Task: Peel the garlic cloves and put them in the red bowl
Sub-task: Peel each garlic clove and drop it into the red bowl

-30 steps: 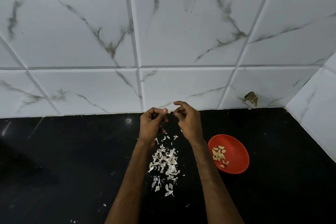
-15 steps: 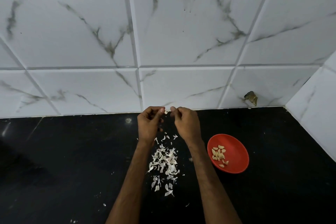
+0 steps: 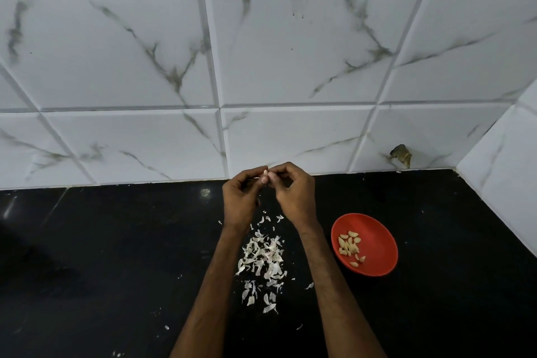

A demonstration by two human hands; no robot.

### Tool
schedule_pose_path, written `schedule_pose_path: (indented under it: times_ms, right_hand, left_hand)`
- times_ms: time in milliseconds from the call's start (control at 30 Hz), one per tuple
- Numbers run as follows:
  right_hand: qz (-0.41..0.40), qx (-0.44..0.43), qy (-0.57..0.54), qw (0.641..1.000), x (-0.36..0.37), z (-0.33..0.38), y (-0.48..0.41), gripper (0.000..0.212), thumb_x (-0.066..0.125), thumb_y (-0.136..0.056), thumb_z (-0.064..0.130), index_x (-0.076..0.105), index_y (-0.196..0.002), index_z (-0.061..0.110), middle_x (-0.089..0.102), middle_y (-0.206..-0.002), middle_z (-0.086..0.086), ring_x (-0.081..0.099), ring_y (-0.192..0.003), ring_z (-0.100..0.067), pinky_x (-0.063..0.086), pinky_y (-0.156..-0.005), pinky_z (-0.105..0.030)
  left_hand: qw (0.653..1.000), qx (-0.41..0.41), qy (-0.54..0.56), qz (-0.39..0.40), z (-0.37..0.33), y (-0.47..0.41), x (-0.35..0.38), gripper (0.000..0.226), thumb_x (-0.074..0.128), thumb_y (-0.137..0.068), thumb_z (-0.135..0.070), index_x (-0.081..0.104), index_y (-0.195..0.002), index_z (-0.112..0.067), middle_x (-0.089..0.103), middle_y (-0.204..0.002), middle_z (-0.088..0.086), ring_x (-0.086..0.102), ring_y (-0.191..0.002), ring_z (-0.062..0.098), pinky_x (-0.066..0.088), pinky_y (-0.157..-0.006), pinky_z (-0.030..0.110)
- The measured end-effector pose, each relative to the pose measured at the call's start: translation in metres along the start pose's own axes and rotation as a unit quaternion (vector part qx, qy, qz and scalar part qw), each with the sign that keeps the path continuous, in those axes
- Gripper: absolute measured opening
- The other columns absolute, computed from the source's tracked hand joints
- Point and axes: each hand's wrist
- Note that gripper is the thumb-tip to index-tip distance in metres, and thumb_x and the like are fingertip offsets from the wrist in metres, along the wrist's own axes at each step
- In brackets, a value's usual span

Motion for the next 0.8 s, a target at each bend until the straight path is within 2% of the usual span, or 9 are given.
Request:
schedule_pose_path:
  times_ms: [133, 233, 300, 367, 467, 567, 800]
  right_hand:
    - [0.0, -0.023, 0.019, 1.0, -0.0004, 0.0031, 0.0007, 0.004, 0.069, -0.093, 0.007, 0.072, -0.091, 0.008, 0.073, -0.086, 0.004, 0.071, -0.083, -0.011, 0.059, -0.079, -0.036]
    - [0.004, -0.054, 0.047, 0.997, -0.0031, 0.0019, -0.0018, 0.006, 0.067, -0.092, 0.007, 0.073, -0.092, 0.008, 0.073, -0.088, 0.004, 0.07, -0.084, -0.01, 0.059, -0.077, -0.034]
    - [0.001, -0.067, 0.067, 0.995, -0.0023, 0.0017, -0.0015, 0.006, 0.067, -0.092, 0.008, 0.073, -0.094, 0.008, 0.073, -0.09, 0.003, 0.069, -0.083, -0.01, 0.059, -0.075, -0.034]
    - [-0.005, -0.075, 0.081, 0.994, -0.0014, 0.0011, -0.001, 0.006, 0.067, -0.092, 0.01, 0.072, -0.096, 0.009, 0.072, -0.092, 0.003, 0.068, -0.082, -0.01, 0.059, -0.071, -0.034]
    - [-0.005, -0.092, 0.111, 0.99, -0.0014, 0.0002, -0.0003, 0.007, 0.066, -0.092, 0.01, 0.07, -0.097, 0.008, 0.071, -0.092, 0.001, 0.067, -0.08, -0.01, 0.059, -0.067, -0.032]
    - [-0.002, -0.106, 0.151, 0.983, -0.0027, -0.0019, -0.0008, 0.007, 0.066, -0.092, 0.011, 0.07, -0.097, 0.008, 0.07, -0.092, 0.0, 0.065, -0.078, -0.009, 0.058, -0.068, -0.032]
    - [0.017, -0.127, 0.226, 0.966, -0.0076, -0.0025, -0.0006, 0.007, 0.067, -0.089, 0.014, 0.07, -0.095, 0.011, 0.068, -0.087, 0.003, 0.059, -0.074, -0.006, 0.056, -0.068, -0.031]
  left_hand:
    - [1.0, 0.014, -0.002, -0.011, -0.0003, 0.0016, 0.0025, 0.014, 0.071, -0.09, -0.003, 0.073, -0.104, -0.002, 0.075, -0.09, 0.007, 0.061, -0.064, 0.003, 0.045, -0.049, 0.019]
    - [1.0, 0.011, -0.011, -0.007, -0.0019, 0.0011, -0.0003, 0.013, 0.07, -0.093, -0.005, 0.075, -0.104, -0.006, 0.077, -0.095, 0.006, 0.07, -0.081, 0.014, 0.057, -0.052, 0.029]
    - [0.999, 0.017, -0.032, -0.007, -0.0036, 0.0013, -0.0011, 0.012, 0.069, -0.094, -0.005, 0.076, -0.103, -0.009, 0.077, -0.092, 0.004, 0.073, -0.084, 0.018, 0.058, -0.051, 0.031]
    - [0.997, 0.034, -0.068, -0.019, -0.0045, 0.0018, -0.0002, 0.013, 0.069, -0.093, -0.005, 0.077, -0.101, -0.011, 0.078, -0.088, 0.001, 0.073, -0.078, 0.014, 0.055, -0.051, 0.027]
    - [0.991, 0.059, -0.12, -0.024, -0.0023, -0.0007, -0.0017, 0.014, 0.072, -0.091, -0.005, 0.079, -0.1, -0.013, 0.078, -0.09, -0.005, 0.073, -0.084, 0.008, 0.055, -0.065, 0.027]
    - [0.966, 0.108, -0.235, -0.018, 0.0008, -0.0039, -0.005, 0.019, 0.076, -0.089, -0.011, 0.079, -0.101, -0.025, 0.076, -0.093, -0.014, 0.068, -0.093, 0.009, 0.054, -0.077, 0.032]
    - [0.898, 0.179, -0.403, -0.014, -0.0074, -0.0007, -0.0035, 0.013, 0.074, -0.091, -0.023, 0.078, -0.103, -0.027, 0.071, -0.089, -0.015, 0.052, -0.09, 0.008, 0.038, -0.059, 0.021]
Point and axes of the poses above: each hand's wrist, its own y-axis away from the middle knuckle, its own x-axis out of the palm, z = x × y
